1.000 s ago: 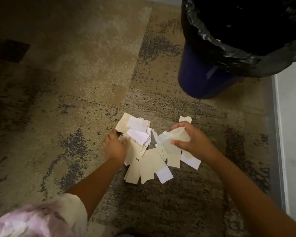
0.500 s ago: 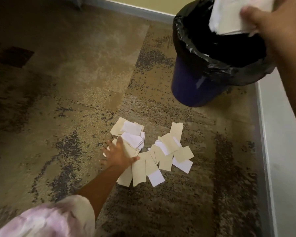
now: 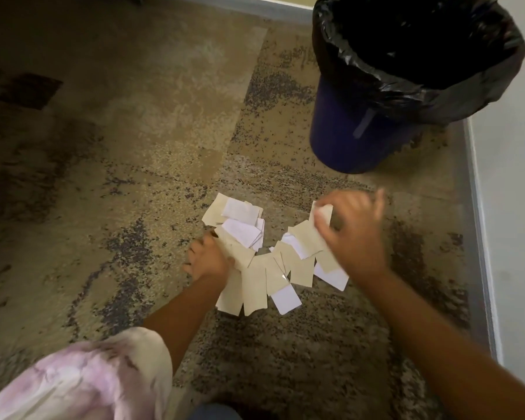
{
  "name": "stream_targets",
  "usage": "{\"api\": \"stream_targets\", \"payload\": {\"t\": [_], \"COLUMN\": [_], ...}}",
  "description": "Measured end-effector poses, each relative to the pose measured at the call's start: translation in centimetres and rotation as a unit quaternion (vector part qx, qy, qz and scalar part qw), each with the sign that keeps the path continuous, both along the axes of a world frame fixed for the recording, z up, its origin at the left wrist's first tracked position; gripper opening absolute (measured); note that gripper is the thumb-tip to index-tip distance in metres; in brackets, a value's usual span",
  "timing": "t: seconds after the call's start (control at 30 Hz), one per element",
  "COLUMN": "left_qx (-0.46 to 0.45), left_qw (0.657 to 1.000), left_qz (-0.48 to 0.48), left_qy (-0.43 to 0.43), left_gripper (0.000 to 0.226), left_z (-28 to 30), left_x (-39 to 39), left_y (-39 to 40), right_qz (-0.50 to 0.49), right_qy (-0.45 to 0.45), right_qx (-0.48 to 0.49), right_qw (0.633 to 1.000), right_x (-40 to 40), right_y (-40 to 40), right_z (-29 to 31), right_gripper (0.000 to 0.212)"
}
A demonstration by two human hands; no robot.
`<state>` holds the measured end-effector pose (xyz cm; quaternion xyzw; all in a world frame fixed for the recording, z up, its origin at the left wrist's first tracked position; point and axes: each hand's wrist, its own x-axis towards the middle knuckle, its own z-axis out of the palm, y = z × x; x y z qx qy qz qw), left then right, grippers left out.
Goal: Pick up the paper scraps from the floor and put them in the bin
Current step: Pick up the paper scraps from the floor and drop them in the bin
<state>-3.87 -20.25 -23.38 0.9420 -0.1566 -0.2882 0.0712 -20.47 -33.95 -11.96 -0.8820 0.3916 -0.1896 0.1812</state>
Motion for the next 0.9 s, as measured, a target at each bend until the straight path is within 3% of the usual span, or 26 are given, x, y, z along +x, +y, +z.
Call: {"api": "stream_targets", "payload": {"t": [0.13,0.27,0.37,0.53,0.67,0.83,0.9], "left_qx": [-0.139,-0.151,-0.191,-0.242,-0.245,-0.242,-0.241], "left_qw": [0.983,0.971,0.951,0.909,0.905,0.906,0.908], "left_qz": [0.083,0.109,0.149,0.216,0.234,0.25,0.253], "left_qy": [0.083,0.147,0.192,0.261,0.256,0.24,0.231], "left_gripper": [0.053,0.044,0.037,0.028,0.013,0.03,0.03], "left_z": [0.5,1.2,0.8,0.4,0.1,-0.2,-0.1], "left_x": [1.2,0.8,0.3,-0.9,-0.6,0.3,0.5], "left_y": [0.3,0.3,0.6,1.4,2.3,3.3,3.7], "right_qz": [-0.052,-0.082,-0.102,-0.09,-0.07,-0.084,-0.09], "right_qy": [0.133,0.209,0.233,0.244,0.205,0.173,0.119], "right_qx": [0.253,0.364,0.365,0.37,0.395,0.336,0.32], "right_qw": [0.957,0.904,0.896,0.892,0.893,0.922,0.935], "right_x": [-0.7,-0.6,0.2,0.7,-1.2,-3.2,-3.3], "right_y": [4.0,7.3,8.5,8.4,6.9,4.5,3.3], "right_z": [-7.3,-10.3,-10.8,-10.9,-10.2,-6.1,-2.8], "right_gripper": [0.029,0.05,0.06,0.054,0.042,0.043,0.039]}}
